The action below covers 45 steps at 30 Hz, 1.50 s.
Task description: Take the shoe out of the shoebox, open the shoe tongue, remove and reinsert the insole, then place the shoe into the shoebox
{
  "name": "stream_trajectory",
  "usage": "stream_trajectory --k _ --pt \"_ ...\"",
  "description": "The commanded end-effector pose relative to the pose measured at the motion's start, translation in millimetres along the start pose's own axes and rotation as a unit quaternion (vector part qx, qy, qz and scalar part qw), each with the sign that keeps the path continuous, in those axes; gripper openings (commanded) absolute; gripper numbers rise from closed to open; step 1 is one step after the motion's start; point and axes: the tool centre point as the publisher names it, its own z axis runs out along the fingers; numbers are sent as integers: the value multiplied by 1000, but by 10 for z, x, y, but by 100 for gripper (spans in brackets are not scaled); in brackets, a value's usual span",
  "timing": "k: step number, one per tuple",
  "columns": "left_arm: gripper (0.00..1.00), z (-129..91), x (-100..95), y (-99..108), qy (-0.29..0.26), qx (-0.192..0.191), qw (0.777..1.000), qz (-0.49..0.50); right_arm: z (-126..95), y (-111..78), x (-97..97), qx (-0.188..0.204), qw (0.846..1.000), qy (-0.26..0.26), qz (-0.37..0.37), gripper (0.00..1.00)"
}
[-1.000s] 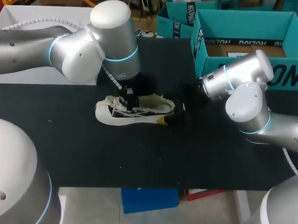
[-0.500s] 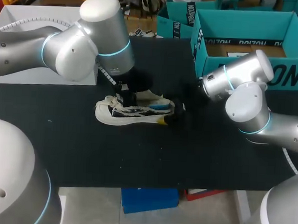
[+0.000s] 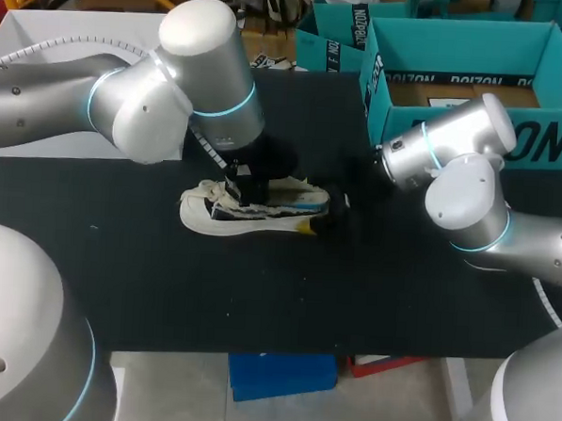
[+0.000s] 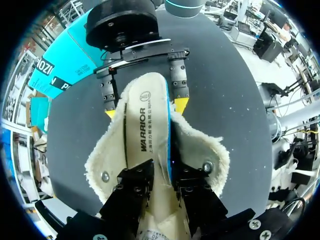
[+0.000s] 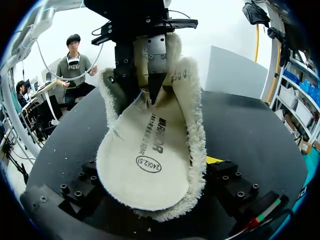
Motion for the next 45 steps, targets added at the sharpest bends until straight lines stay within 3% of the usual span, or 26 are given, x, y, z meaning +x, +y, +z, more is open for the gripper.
stream_trajectory --k 1,6,17,33,45 --pt "32 146 124 -25 -29 6 1000 10 9 -18 -15 0 1000 0 1 0" --pt "39 216 154 -29 -34 7 999 14 9 -18 -15 0 1000 0 1 0" --pt "38 147 95 -72 -75 22 997 -1 9 -18 -15 0 1000 0 1 0" --pt "37 273 12 -376 -88 30 995 15 9 -18 -15 0 1000 0 1 0" --pt "37 328 -61 -487 -92 37 995 21 9 -18 -15 0 1000 0 1 0"
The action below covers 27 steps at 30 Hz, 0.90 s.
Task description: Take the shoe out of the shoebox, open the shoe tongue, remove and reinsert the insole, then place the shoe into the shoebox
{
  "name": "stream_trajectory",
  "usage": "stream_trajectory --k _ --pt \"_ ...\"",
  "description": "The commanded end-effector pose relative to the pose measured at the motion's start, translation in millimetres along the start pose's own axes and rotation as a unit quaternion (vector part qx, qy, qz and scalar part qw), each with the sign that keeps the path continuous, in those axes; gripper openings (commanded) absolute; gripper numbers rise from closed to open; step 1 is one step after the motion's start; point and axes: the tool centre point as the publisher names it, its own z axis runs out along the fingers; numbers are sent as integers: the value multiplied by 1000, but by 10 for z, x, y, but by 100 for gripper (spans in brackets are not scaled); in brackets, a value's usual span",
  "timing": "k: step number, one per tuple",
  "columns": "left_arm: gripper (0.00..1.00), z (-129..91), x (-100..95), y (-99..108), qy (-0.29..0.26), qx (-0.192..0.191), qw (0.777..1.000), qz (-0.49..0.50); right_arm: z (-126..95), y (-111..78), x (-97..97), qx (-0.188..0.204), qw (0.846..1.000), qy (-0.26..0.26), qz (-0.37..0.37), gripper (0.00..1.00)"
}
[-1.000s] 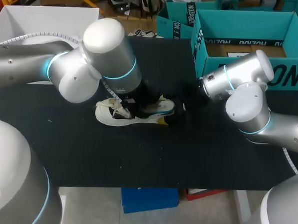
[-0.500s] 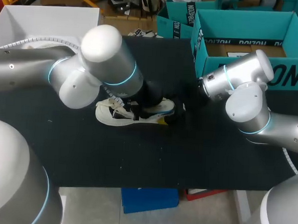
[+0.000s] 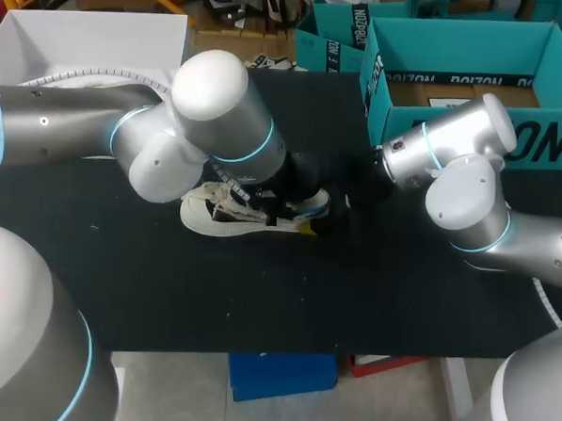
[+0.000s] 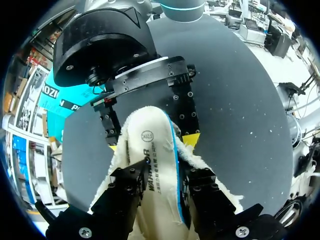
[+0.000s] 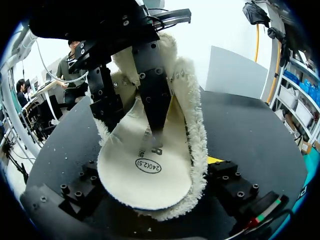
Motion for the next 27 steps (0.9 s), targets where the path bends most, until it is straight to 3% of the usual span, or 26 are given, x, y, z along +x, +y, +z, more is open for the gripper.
stream_trajectory --k 1,9,14,16,27 --pt "37 90 22 -44 -5 2 1000 2 11 -11 -19 0 1000 0 1 0" --pt "36 76 -32 -88 -14 3 1000 6 11 -11 -19 0 1000 0 1 0" --pt "14 56 -31 -79 -21 -1 1000 6 11 -11 -19 0 1000 0 1 0" --pt "0 44 -36 -58 -22 -1 1000 4 11 -11 -19 0 1000 0 1 0" --pt "0 -226 34 14 9 20 1000 -7 11 -11 -19 0 1000 0 1 0"
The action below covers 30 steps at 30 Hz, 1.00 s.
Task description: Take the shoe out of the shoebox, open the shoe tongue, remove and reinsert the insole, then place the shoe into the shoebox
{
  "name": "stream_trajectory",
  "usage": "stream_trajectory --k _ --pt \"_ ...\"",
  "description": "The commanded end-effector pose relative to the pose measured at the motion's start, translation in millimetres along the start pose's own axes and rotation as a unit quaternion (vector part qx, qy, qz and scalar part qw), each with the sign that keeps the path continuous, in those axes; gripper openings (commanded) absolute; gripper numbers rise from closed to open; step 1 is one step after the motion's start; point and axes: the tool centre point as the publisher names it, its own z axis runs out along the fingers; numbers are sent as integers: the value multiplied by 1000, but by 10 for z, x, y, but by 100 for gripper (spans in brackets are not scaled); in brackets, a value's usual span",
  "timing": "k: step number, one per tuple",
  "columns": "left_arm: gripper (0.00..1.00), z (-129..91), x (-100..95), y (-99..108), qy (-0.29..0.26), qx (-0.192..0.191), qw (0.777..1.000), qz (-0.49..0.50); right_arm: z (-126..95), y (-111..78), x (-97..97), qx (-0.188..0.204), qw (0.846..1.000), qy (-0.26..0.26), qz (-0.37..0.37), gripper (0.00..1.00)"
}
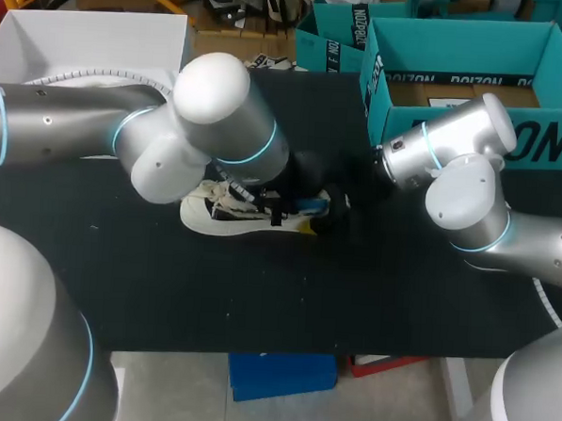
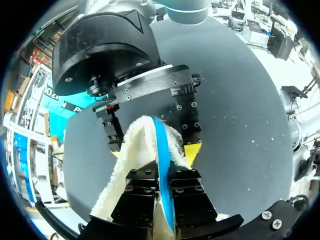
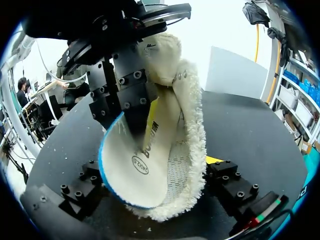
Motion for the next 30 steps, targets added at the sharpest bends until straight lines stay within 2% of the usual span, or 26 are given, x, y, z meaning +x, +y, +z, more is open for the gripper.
stream_trajectory --k 1,6,8,12,25,30 --pt "0 -232 47 98 19 15 1000 3 11 -15 -16 1 1000 0 1 0" --pt "0 -474 97 132 41 49 998 -3 11 -15 -16 1 1000 0 1 0" --pt "0 -564 101 137 64 83 994 -2 11 -15 -16 1 1000 0 1 0" --pt "0 -726 118 86 92 122 988 3 11 -15 -16 1 1000 0 1 0" --pt "0 -1351 86 -352 132 236 962 -25 11 -15 -16 1 1000 0 1 0" --pt "0 -1593 -8 -501 173 322 928 -71 11 -15 -16 1 1000 0 1 0"
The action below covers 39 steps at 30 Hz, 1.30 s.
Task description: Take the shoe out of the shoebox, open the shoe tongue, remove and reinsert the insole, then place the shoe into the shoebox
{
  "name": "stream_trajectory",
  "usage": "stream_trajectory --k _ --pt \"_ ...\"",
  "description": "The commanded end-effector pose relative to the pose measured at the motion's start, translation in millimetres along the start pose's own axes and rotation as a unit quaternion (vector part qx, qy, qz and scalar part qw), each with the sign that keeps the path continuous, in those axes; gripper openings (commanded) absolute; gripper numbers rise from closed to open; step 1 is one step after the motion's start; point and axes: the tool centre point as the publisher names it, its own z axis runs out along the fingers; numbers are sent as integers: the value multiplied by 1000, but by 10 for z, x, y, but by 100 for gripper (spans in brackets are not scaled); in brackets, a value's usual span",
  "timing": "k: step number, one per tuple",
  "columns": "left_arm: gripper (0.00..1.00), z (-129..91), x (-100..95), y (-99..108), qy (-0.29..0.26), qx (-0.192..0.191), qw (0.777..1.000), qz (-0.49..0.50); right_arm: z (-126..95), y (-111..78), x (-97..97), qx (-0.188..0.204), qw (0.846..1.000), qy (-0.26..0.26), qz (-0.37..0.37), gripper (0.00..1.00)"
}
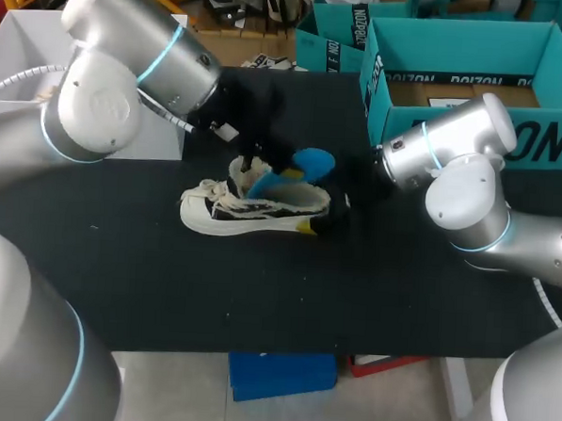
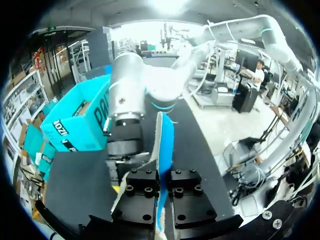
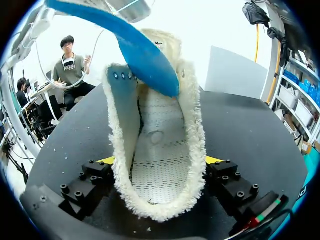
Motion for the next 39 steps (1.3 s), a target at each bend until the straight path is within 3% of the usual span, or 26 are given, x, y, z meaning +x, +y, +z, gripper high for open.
stream_trajectory --k 1,8,14,36,39 --pt "0 -185 -15 -109 25 74 997 -27 12 -16 -14 1 1000 0 1 0" --pt "0 -546 130 -622 56 179 982 -17 12 -16 -14 1 1000 0 1 0" --pt "0 -735 319 -932 126 254 959 -16 12 -16 -14 1 1000 0 1 0" --pt "0 -735 319 -932 126 254 959 -16 12 -16 -14 1 1000 0 1 0" --pt "0 -805 263 -992 116 284 950 -55 12 -16 -14 1 1000 0 1 0"
